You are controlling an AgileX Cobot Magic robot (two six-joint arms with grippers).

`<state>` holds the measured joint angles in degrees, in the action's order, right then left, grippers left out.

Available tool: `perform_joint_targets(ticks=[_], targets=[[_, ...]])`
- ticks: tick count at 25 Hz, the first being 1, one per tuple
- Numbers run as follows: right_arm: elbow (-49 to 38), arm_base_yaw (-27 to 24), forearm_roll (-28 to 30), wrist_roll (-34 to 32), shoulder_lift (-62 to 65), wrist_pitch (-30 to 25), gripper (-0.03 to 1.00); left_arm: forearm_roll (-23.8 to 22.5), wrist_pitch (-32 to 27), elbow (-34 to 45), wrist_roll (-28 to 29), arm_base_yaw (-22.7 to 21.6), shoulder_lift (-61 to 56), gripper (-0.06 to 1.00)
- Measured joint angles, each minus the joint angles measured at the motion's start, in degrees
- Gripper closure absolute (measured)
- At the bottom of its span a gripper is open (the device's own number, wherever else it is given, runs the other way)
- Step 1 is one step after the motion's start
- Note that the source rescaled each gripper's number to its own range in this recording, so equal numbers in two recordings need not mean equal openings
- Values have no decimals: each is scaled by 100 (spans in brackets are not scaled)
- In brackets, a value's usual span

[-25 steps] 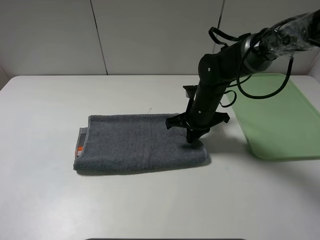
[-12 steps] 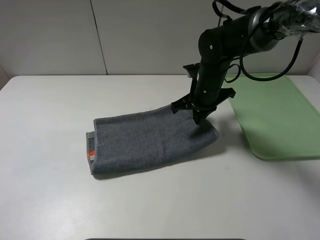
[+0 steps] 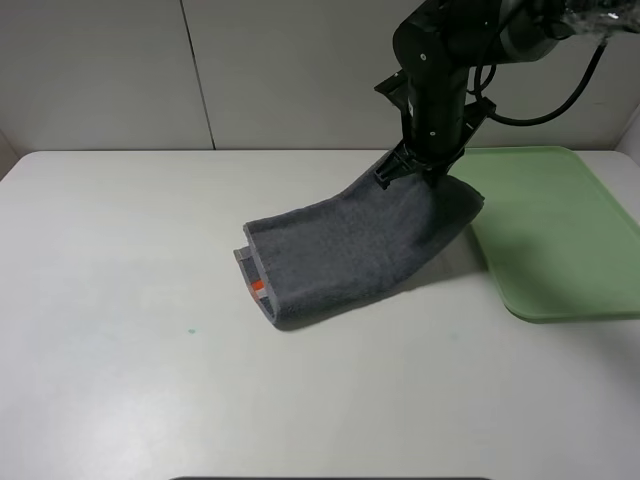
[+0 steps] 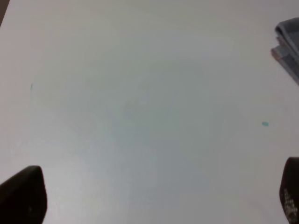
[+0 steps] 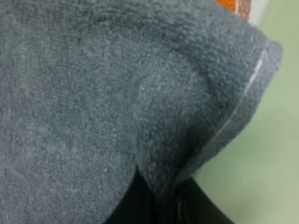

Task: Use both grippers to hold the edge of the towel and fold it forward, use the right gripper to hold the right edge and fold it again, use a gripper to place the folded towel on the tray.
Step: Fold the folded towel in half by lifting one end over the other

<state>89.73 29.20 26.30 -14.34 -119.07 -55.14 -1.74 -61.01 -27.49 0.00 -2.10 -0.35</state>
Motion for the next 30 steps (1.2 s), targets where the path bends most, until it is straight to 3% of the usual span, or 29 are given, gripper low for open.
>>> perform_joint_targets(ticks=[5, 14, 24, 30], targets=[[16, 0, 540, 18, 0, -123, 93, 0, 0, 0, 0, 0, 0, -6], [211, 326, 593, 28, 0, -777, 93, 0, 0, 0, 0, 0, 0, -6], [456, 1344, 43, 38, 46, -951, 93, 0, 0, 0, 0, 0, 0, -6], [456, 1801, -410, 38, 46, -702, 93, 0, 0, 0, 0, 0, 0, -6]])
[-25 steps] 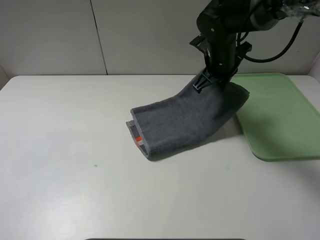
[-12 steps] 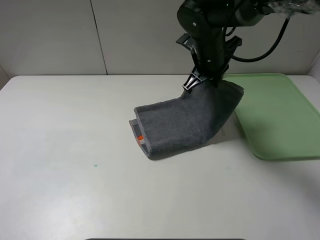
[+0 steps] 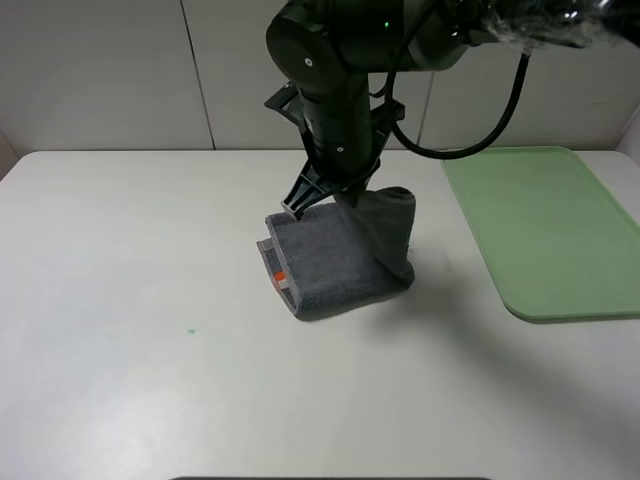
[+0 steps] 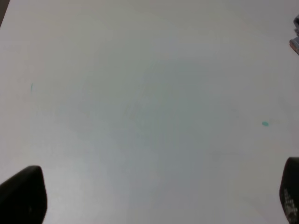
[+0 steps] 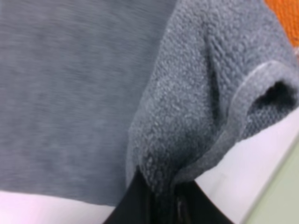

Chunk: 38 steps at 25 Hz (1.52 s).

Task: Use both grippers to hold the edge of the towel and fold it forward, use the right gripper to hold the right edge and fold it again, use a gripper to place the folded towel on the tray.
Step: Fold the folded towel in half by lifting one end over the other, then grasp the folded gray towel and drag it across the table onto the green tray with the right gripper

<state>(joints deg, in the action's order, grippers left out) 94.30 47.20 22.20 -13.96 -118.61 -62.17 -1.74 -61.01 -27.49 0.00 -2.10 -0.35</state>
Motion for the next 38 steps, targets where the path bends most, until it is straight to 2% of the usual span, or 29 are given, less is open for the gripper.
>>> perform_joint_targets(ticks=[9, 23, 24, 25, 26, 27, 28, 29, 32, 38], targets=[[0, 133, -552, -260, 0, 518, 93, 0, 0, 0, 0, 0, 0, -6], [0, 133, -775, -283, 0, 598, 91, 0, 0, 0, 0, 0, 0, -6], [0, 133, -831, -283, 0, 604, 85, 0, 0, 0, 0, 0, 0, -6], [0, 133, -908, -288, 0, 618, 74, 0, 0, 0, 0, 0, 0, -6], [0, 133, -1013, -294, 0, 640, 59, 0, 0, 0, 0, 0, 0, -6], [0, 133, -1112, -294, 0, 653, 35, 0, 0, 0, 0, 0, 0, -6], [0, 133, -1244, -294, 0, 653, 19, 0, 0, 0, 0, 0, 0, -6], [0, 133, -1350, -294, 0, 653, 10, 0, 0, 0, 0, 0, 0, -6], [0, 133, -1483, -299, 0, 653, 0, 0, 0, 0, 0, 0, 0, -6], [0, 133, -1491, -299, 0, 653, -3, 0, 0, 0, 0, 0, 0, -6]])
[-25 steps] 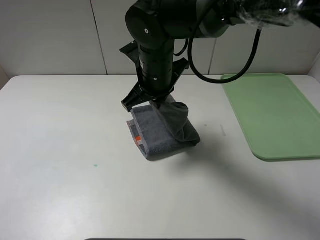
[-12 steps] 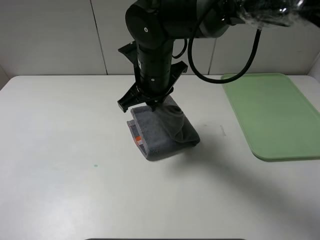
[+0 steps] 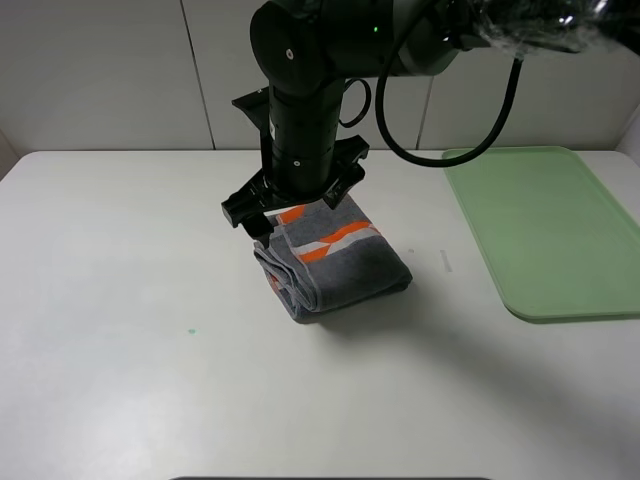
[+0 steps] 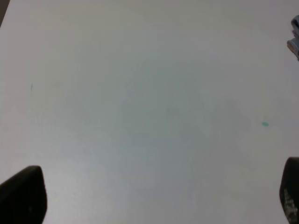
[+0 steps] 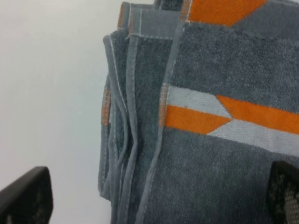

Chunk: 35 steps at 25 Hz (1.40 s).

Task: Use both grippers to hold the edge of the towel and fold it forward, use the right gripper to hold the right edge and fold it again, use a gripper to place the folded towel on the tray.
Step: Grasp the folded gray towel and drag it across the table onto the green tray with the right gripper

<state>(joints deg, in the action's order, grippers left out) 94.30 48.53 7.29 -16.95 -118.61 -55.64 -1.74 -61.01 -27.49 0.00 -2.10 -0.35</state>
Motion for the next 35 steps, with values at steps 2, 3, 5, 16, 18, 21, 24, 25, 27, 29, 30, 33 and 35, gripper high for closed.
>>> perform_joint_targets(ticks=[2, 3, 5, 16, 18, 21, 24, 25, 27, 29, 30, 33, 35], targets=[[0, 0, 0, 6, 0, 0, -3, 0, 0, 0, 0, 0, 0, -6], [0, 0, 0, 38, 0, 0, -3, 0, 0, 0, 0, 0, 0, -6], [0, 0, 33, 109, 0, -41, -3, 0, 0, 0, 0, 0, 0, -6], [0, -499, 178, 485, 0, -500, -3, 0, 0, 0, 0, 0, 0, -6], [0, -689, 172, 629, 0, -458, -3, 0, 0, 0, 0, 0, 0, -6], [0, -928, 155, 843, 0, -320, -3, 0, 0, 0, 0, 0, 0, -6], [0, -1117, 150, 1014, 0, -111, -3, 0, 0, 0, 0, 0, 0, -6], [0, -1167, 150, 1069, 0, -55, -3, 0, 0, 0, 0, 0, 0, -6], [0, -1244, 150, 1190, -31, -12, -3, 0, 0, 0, 0, 0, 0, -6], [0, -1300, 155, 1297, -128, -5, -3, 0, 0, 0, 0, 0, 0, -6], [0, -1317, 161, 1318, -205, 2, -3, 0, 0, 0, 0, 0, 0, -6], [0, -1394, 182, 1358, -427, 15, -3, 0, 0, 0, 0, 0, 0, -6], [0, -1443, 203, 1401, -568, 27, -3, 0, 0, 0, 0, 0, 0, -6]])
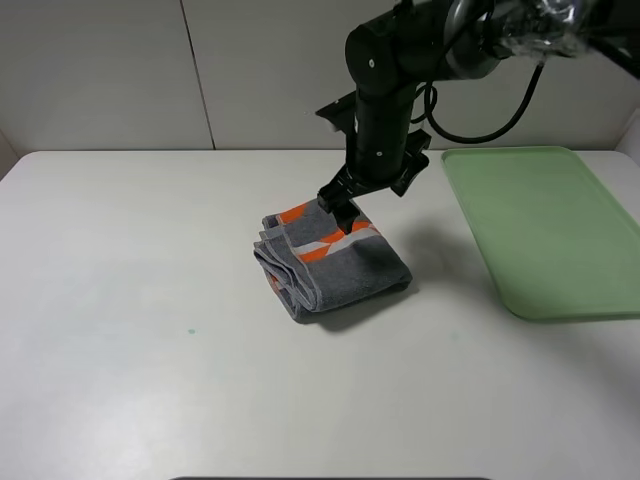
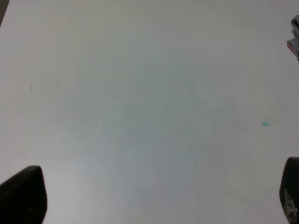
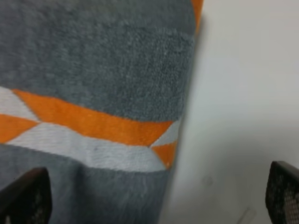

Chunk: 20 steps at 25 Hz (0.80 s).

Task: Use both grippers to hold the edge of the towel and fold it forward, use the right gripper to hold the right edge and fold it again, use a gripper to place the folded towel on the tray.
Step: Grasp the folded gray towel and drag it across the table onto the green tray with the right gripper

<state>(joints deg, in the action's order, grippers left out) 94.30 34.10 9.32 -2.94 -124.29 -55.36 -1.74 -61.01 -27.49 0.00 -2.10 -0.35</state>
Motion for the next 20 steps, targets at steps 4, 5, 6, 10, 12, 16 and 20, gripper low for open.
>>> perform_joint_targets(ticks=[4, 5, 6, 10, 12, 16, 20], targets=[[0, -55, 43, 67, -213, 104, -3, 0, 0, 0, 0, 0, 0, -6], [0, -73, 49, 78, -269, 124, -3, 0, 0, 0, 0, 0, 0, -6], [0, -94, 56, 85, -327, 151, -3, 0, 0, 0, 0, 0, 0, -6], [0, -187, 65, 102, -504, 275, -3, 0, 0, 0, 0, 0, 0, -6], [0, -213, 60, 102, -574, 304, -3, 0, 0, 0, 0, 0, 0, -6], [5, -218, 41, 121, -689, 413, -3, 0, 0, 0, 0, 0, 0, -6], [27, -218, 36, 146, -724, 424, -3, 0, 0, 0, 0, 0, 0, -6]])
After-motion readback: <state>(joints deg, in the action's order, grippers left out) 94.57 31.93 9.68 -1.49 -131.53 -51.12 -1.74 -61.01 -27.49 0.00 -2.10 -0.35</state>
